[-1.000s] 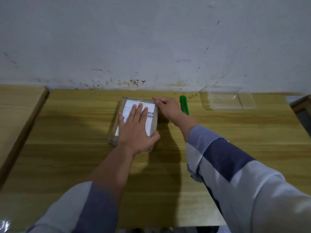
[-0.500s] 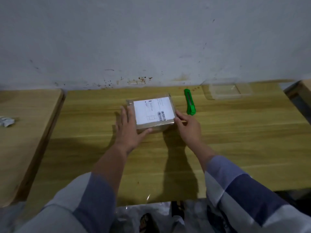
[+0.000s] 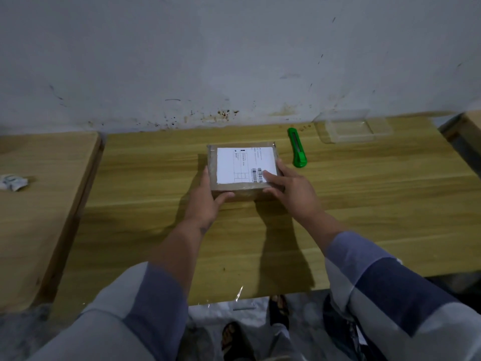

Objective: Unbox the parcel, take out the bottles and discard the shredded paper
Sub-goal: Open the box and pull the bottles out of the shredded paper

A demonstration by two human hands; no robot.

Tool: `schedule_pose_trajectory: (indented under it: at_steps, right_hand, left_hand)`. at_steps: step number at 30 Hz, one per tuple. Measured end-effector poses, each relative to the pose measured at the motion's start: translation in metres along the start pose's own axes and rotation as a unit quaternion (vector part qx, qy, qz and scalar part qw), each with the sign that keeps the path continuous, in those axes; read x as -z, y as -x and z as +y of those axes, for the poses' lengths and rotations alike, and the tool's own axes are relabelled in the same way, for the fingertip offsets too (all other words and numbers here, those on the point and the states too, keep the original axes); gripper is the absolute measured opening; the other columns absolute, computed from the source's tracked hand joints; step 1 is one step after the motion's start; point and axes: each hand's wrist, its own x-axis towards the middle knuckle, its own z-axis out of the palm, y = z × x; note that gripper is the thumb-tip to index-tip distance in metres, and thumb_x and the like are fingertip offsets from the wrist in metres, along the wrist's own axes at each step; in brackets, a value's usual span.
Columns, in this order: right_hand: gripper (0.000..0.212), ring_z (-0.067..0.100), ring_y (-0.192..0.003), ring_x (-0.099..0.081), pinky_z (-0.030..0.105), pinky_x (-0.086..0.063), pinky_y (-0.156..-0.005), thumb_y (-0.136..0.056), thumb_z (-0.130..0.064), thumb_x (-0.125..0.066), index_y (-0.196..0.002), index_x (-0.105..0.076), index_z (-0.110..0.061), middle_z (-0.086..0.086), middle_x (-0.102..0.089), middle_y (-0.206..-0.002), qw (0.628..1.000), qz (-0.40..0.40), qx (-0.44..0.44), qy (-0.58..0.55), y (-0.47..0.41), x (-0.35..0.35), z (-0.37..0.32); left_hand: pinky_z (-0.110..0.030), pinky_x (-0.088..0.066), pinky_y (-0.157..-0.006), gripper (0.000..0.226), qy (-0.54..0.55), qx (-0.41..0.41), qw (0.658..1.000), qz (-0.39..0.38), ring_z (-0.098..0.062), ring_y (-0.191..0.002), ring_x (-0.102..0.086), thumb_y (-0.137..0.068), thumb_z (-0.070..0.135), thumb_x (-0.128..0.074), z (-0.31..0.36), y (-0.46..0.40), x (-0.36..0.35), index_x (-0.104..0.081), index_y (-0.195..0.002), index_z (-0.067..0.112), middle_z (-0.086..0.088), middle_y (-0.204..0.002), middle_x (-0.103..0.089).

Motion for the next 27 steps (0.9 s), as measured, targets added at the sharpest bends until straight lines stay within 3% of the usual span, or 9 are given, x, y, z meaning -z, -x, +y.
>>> schedule_pose_trajectory:
  at_steps: [7,11,14,17,20,24,27]
  right_hand:
    - [0.039,0.027,-0.130,-0.049,0.045,-0.047,-0.101,-0.085,-0.037,-0.064,-0.123,-0.062,-0.029,0.005,-0.039,-0.150,0.999,0.027,0.013,0.031,0.010,-0.001,-0.002]
    - [0.053,0.030,-0.145,-0.022,0.057,-0.021,-0.115,-0.086,-0.050,-0.055,-0.135,-0.047,-0.034,0.008,-0.029,-0.155,0.975,0.037,0.093,0.197,0.014,-0.001,-0.009]
    - [0.058,0.025,-0.147,-0.017,0.050,-0.010,-0.118,-0.088,-0.053,-0.049,-0.142,-0.036,-0.034,0.004,-0.027,-0.156,0.967,0.001,0.149,0.207,0.007,-0.008,-0.028]
    - [0.045,0.030,-0.140,-0.034,0.051,-0.028,-0.113,-0.093,-0.039,-0.049,-0.136,-0.048,-0.026,0.009,-0.044,-0.147,0.965,-0.042,0.174,0.190,0.001,-0.014,-0.038]
    - [0.036,0.036,-0.117,-0.059,0.053,-0.053,-0.087,-0.088,-0.031,-0.056,-0.120,-0.063,-0.018,0.015,-0.064,-0.123,0.945,-0.003,0.226,0.237,-0.004,-0.018,-0.035]
    - [0.033,0.036,-0.108,-0.064,0.051,-0.056,-0.078,-0.084,-0.027,-0.065,-0.115,-0.065,-0.017,0.014,-0.068,-0.115,0.935,0.014,0.246,0.255,-0.003,-0.020,-0.035]
    - [0.029,0.036,-0.102,-0.067,0.049,-0.057,-0.073,-0.081,-0.015,-0.069,-0.110,-0.069,-0.016,0.013,-0.071,-0.109,0.948,0.047,0.246,0.197,-0.004,-0.014,-0.038]
  left_hand:
    - [-0.047,-0.042,-0.106,0.094,0.016,-0.004,1.000,0.016,-0.018,-0.130,-0.046,-0.075,0.033,-0.078,0.001,0.008,-0.002,-0.021,-0.149,0.032,0.004,-0.141,-0.051]
    - [-0.047,-0.042,-0.106,0.094,0.018,-0.005,1.000,0.023,-0.019,-0.129,-0.047,-0.076,0.033,-0.077,0.002,0.013,-0.004,-0.020,-0.150,0.031,0.003,-0.140,-0.052]
    - [-0.047,-0.044,-0.104,0.095,0.011,-0.010,1.000,0.025,-0.019,-0.128,-0.049,-0.074,0.035,-0.078,0.002,0.016,-0.004,-0.020,-0.149,0.032,0.002,-0.139,-0.054]
    - [-0.043,-0.046,-0.103,0.095,0.033,-0.006,0.999,0.027,-0.015,-0.124,-0.051,-0.073,0.034,-0.080,0.002,0.019,-0.005,-0.022,-0.149,0.031,0.004,-0.136,-0.056]
    - [-0.042,-0.046,-0.102,0.094,0.042,-0.007,0.999,0.026,-0.014,-0.122,-0.053,-0.074,0.033,-0.080,0.001,0.019,-0.005,-0.023,-0.149,0.032,0.005,-0.133,-0.058]
    - [-0.041,-0.046,-0.102,0.093,0.046,-0.003,0.998,0.030,-0.014,-0.122,-0.053,-0.074,0.032,-0.079,0.003,0.020,-0.006,-0.023,-0.149,0.031,0.004,-0.134,-0.058]
    - [-0.036,-0.044,-0.103,0.089,0.048,-0.008,0.998,0.033,-0.016,-0.122,-0.054,-0.076,0.031,-0.077,0.004,0.021,-0.005,-0.026,-0.149,0.028,0.002,-0.133,-0.059]
